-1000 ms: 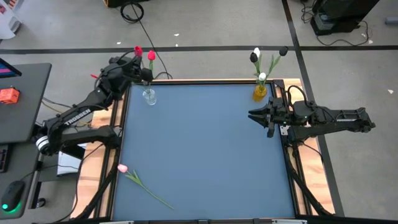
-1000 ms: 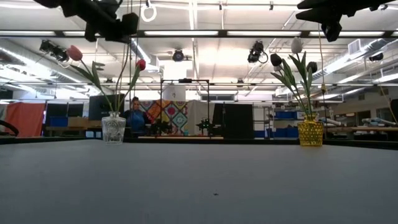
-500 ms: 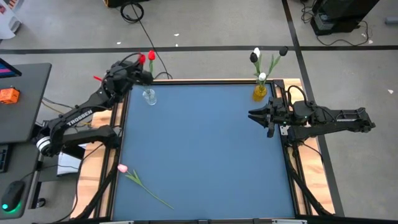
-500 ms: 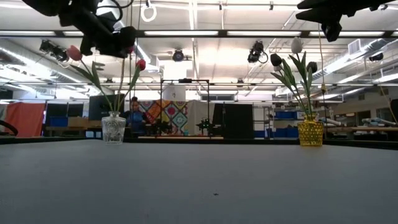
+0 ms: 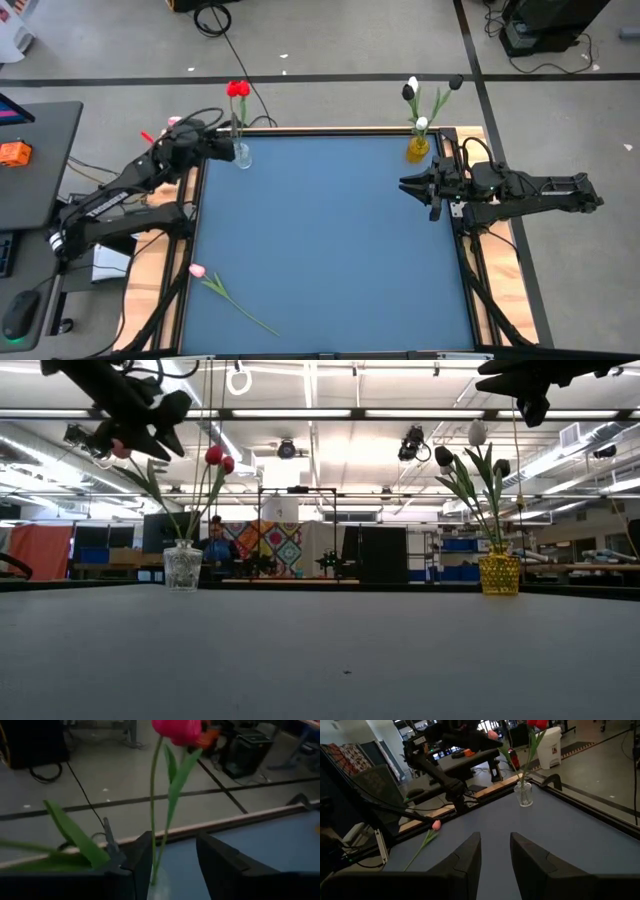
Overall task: Sort flowers into vase by color
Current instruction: Put the pink tulip into the transparent vase
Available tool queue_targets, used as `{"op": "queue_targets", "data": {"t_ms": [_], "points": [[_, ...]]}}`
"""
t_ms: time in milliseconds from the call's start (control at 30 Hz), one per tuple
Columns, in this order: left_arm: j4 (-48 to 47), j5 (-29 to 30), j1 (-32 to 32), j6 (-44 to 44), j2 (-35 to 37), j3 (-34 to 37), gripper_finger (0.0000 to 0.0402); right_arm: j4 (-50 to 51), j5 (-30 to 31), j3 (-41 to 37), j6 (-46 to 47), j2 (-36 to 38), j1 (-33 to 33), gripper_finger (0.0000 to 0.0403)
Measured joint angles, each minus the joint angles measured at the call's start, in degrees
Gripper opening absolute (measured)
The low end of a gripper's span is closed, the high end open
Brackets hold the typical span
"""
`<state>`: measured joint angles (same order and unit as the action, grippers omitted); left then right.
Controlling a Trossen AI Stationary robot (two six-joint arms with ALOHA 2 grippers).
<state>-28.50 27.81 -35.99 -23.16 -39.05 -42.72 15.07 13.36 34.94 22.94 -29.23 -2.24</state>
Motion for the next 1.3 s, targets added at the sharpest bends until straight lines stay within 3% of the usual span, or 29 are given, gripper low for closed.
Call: {"op": "queue_targets", "data": {"t_ms": [133, 333, 433, 600, 933, 1167, 1300], "points": [[-4.0, -1.2, 3.6, -2.8, 2.6, 0.0, 0.0157, 0.0, 0.0, 0.0, 0.0, 0.0, 0.0, 0.0113], [-4.7, -16.5, 11.3, -4.4, 5.3, -0.8, 0.0147, 0.0, 0.0, 0.0, 0.0, 0.0, 0.0, 0.0113], [-6.6, -19.1, 16.8, -6.0, 5.5, -0.9, 0.0134, 0.0, 0.0, 0.0, 0.0, 0.0, 0.0, 0.0113], [-14.4, -19.1, 23.7, -14.1, 5.4, -0.9, 0.0126, 0.0, 0.0, 0.0, 0.0, 0.0, 0.0, 0.0113], [-23.7, -17.1, 29.7, -36.0, 4.8, -0.9, 0.0126, 0.0, 0.0, 0.0, 0.0, 0.0, 0.0, 0.0113], [-30.7, -9.5, 39.7, -53.4, 1.2, -0.8, 0.0126, 0.0, 0.0, 0.0, 0.0, 0.0, 0.0, 0.0113], [-34.8, -8.6, 45.6, -63.8, -3.6, -0.8, 0.0126, 0.0, 0.0, 0.0, 0.0, 0.0, 0.0, 0.0113]]}}
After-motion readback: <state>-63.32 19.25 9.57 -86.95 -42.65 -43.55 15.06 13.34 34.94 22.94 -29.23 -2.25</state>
